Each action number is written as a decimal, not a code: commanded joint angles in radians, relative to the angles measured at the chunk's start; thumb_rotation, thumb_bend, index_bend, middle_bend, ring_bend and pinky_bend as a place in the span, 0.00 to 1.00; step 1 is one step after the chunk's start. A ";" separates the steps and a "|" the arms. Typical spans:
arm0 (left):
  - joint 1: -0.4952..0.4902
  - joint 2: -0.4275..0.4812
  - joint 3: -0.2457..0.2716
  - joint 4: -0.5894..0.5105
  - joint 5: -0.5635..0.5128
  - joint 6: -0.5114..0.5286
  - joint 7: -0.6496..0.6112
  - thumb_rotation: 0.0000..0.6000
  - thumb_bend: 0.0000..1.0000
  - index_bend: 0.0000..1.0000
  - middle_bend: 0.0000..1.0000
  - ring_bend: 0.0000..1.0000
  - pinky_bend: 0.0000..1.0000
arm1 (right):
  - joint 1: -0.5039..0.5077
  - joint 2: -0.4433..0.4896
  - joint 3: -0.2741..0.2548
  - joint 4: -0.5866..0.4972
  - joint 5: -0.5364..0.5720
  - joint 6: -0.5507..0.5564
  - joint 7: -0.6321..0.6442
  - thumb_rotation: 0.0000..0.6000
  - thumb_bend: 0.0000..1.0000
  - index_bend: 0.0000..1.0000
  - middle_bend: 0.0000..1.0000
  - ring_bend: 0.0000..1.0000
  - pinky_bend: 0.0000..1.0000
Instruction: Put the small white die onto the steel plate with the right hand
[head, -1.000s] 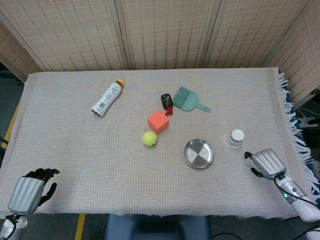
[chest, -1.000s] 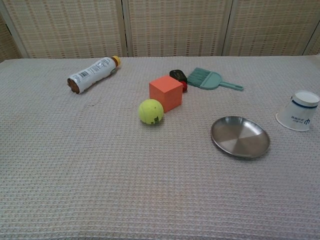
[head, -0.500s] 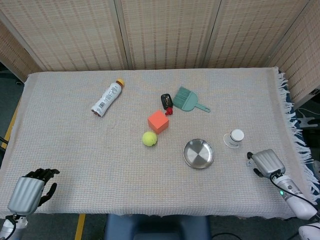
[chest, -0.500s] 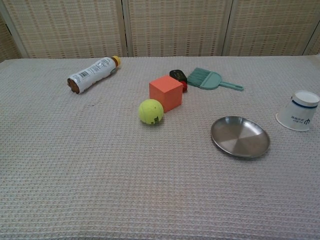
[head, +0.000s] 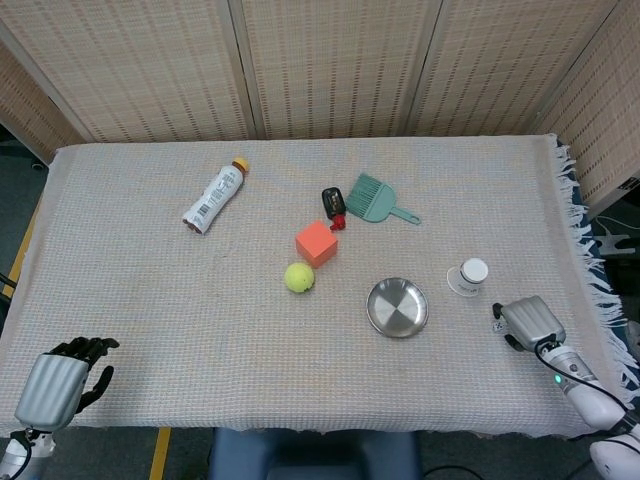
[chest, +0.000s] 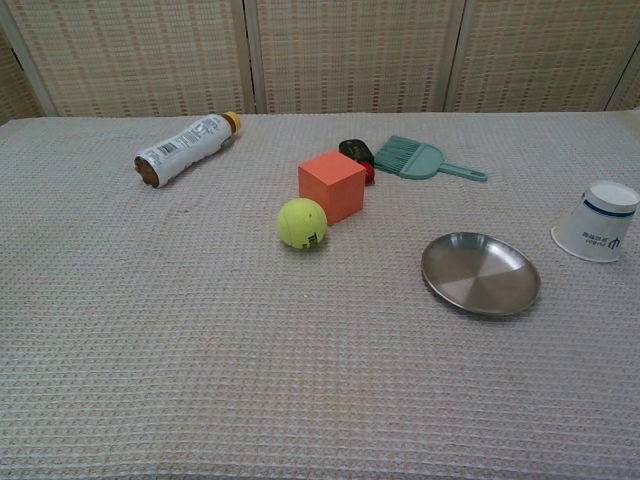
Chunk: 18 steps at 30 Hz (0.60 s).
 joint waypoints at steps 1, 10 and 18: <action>0.000 0.000 0.000 0.000 0.000 0.000 0.000 1.00 0.39 0.38 0.47 0.43 0.61 | 0.005 -0.015 -0.006 0.024 -0.011 -0.004 0.021 1.00 0.23 0.41 0.75 0.75 0.95; 0.000 0.000 0.000 0.000 0.001 0.001 -0.002 1.00 0.39 0.38 0.48 0.43 0.62 | 0.010 -0.050 -0.018 0.087 -0.042 0.007 0.074 1.00 0.23 0.41 0.76 0.75 0.95; 0.001 0.000 -0.001 0.000 0.000 0.002 -0.001 1.00 0.39 0.38 0.48 0.43 0.62 | 0.008 -0.074 -0.022 0.127 -0.053 0.023 0.093 1.00 0.23 0.45 0.77 0.77 0.96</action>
